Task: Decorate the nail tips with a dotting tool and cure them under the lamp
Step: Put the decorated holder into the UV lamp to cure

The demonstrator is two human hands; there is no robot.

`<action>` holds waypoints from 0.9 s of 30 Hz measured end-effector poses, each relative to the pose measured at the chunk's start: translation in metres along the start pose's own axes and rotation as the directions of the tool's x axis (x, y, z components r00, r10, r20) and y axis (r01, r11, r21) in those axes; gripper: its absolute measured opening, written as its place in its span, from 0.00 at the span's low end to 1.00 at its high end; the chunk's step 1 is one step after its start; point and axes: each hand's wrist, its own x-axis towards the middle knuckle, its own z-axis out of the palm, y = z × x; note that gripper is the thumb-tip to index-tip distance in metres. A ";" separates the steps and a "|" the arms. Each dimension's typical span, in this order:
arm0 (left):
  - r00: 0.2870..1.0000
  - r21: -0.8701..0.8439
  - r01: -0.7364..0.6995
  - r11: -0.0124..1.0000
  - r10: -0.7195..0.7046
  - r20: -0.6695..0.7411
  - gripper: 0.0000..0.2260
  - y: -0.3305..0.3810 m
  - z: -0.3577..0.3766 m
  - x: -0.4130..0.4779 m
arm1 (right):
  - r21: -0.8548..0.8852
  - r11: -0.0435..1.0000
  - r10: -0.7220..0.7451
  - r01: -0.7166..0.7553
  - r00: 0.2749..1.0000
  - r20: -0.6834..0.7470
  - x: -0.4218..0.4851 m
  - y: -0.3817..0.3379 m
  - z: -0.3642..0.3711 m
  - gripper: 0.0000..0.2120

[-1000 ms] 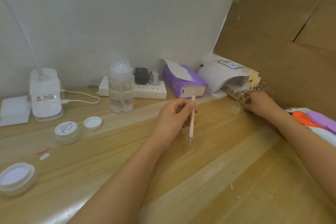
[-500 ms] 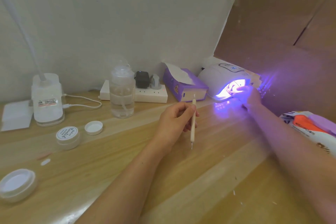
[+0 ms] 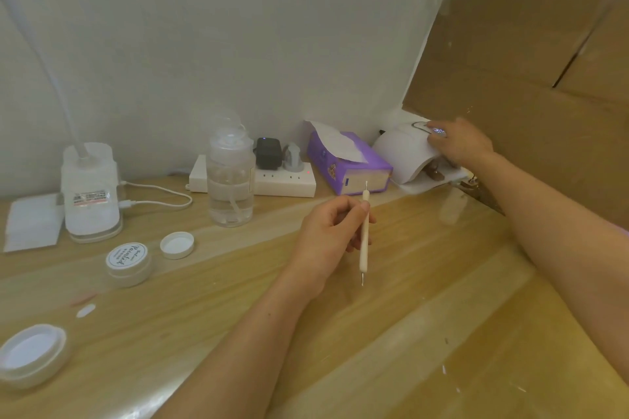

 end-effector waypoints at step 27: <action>0.976 -0.275 0.202 0.940 -0.171 0.132 0.07 0.039 -0.013 -0.025 | 0.424 0.574 -0.669 0.701 0.700 -0.252 -0.221 -0.071 -0.012 0.24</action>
